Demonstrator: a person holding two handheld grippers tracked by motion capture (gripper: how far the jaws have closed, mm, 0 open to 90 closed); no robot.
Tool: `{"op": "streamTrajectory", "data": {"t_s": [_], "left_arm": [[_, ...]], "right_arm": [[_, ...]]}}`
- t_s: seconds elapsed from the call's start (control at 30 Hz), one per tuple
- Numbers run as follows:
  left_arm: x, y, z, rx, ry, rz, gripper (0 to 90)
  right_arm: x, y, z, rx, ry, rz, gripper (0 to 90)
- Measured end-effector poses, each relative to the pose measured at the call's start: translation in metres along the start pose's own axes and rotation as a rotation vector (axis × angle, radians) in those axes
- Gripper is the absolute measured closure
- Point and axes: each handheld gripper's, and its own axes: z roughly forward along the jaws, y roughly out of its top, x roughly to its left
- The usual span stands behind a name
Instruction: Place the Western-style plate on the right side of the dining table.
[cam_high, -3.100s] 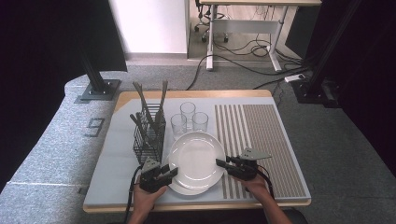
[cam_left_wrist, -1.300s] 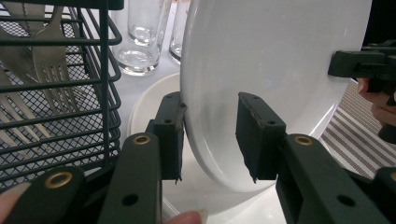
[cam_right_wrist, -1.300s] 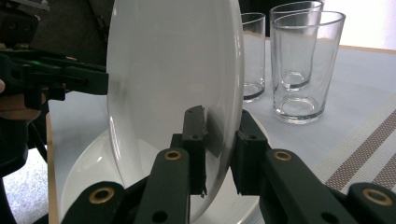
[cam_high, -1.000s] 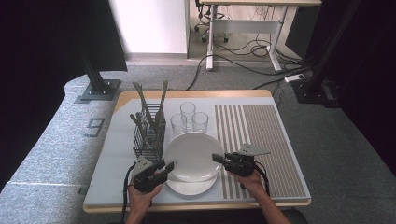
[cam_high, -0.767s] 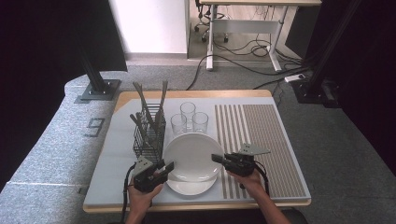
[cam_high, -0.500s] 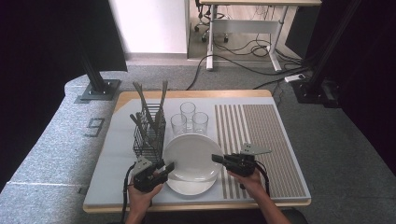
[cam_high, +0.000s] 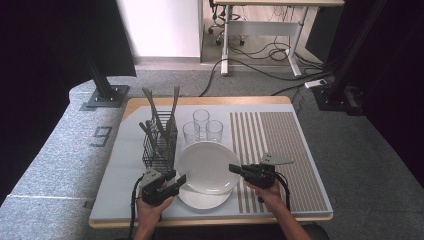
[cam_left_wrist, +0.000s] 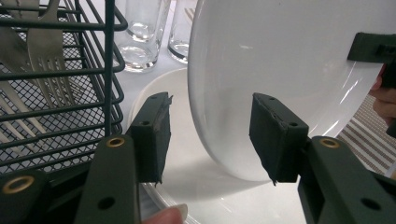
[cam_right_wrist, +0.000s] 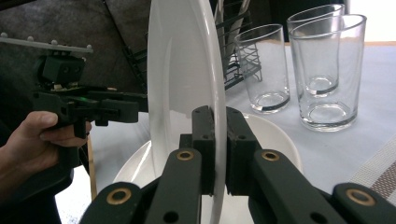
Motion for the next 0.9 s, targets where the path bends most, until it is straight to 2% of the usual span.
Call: {"op": "streamTrajectory", "data": {"t_s": [0.43, 0.77, 0.9], "left_arm": [[0.0, -0.003, 0.001, 0.02, 0.002, 0.002, 46.7], [0.0, -0.004, 0.001, 0.025, -0.004, 0.004, 46.5], [0.001, -0.004, 0.001, 0.027, -0.005, 0.003, 46.5]], "right_arm": [[-0.003, 0.003, -0.006, -0.014, -0.05, 0.025, 85.4], [-0.008, 0.004, -0.008, -0.021, -0.076, 0.078, 85.4], [-0.01, 0.004, -0.011, -0.04, -0.107, 0.103, 85.4]]}}
